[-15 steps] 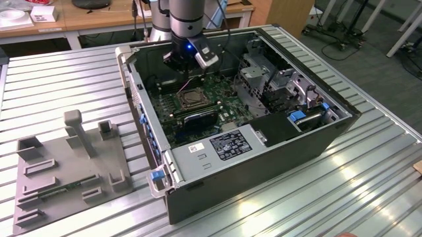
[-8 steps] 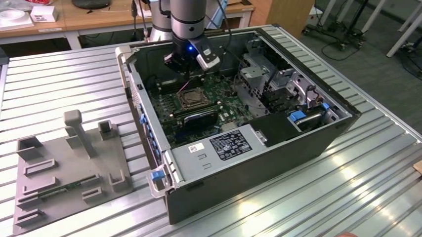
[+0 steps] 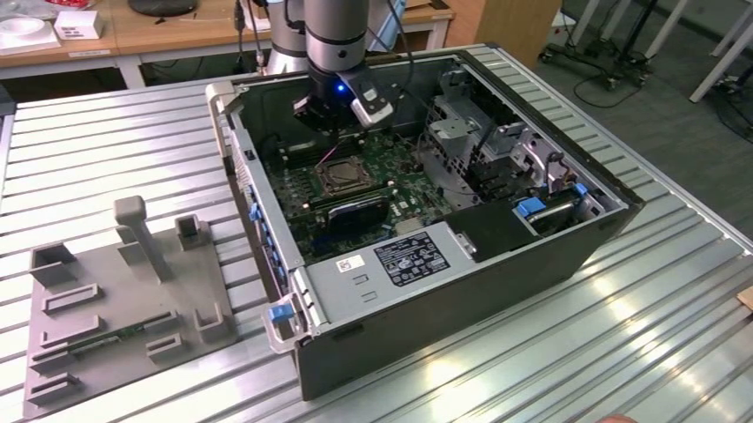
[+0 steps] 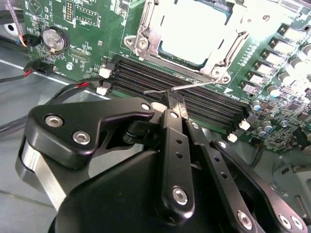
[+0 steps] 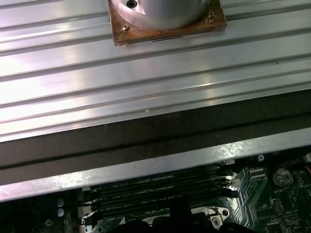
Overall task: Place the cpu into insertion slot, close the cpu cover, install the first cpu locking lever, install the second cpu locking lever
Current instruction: 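Install the first cpu locking lever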
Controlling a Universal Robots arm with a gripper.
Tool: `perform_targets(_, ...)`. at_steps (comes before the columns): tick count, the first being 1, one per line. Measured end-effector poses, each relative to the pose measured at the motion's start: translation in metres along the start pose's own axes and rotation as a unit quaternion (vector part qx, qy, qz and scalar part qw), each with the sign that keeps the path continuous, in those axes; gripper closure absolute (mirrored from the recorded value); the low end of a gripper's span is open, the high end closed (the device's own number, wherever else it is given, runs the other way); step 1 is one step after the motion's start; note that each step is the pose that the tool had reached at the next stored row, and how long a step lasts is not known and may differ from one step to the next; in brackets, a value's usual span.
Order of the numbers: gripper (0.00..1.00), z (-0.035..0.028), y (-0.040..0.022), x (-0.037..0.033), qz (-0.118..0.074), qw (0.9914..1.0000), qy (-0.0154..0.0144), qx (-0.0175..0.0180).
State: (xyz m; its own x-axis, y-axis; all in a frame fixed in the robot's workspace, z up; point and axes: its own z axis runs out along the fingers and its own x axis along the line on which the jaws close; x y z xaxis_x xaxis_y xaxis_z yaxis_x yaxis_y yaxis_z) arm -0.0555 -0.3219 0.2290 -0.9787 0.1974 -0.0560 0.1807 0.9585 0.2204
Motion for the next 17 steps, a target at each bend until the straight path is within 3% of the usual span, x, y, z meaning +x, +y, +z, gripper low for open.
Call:
perform_targets(12,0.90,0.0027,-0.0012,0.0000,0.000,1.00000,-0.0002,0.0000)
perform_targets(17,0.90,0.0074,-0.0023,0.0003,0.000,1.00000,-0.0005,0.0000)
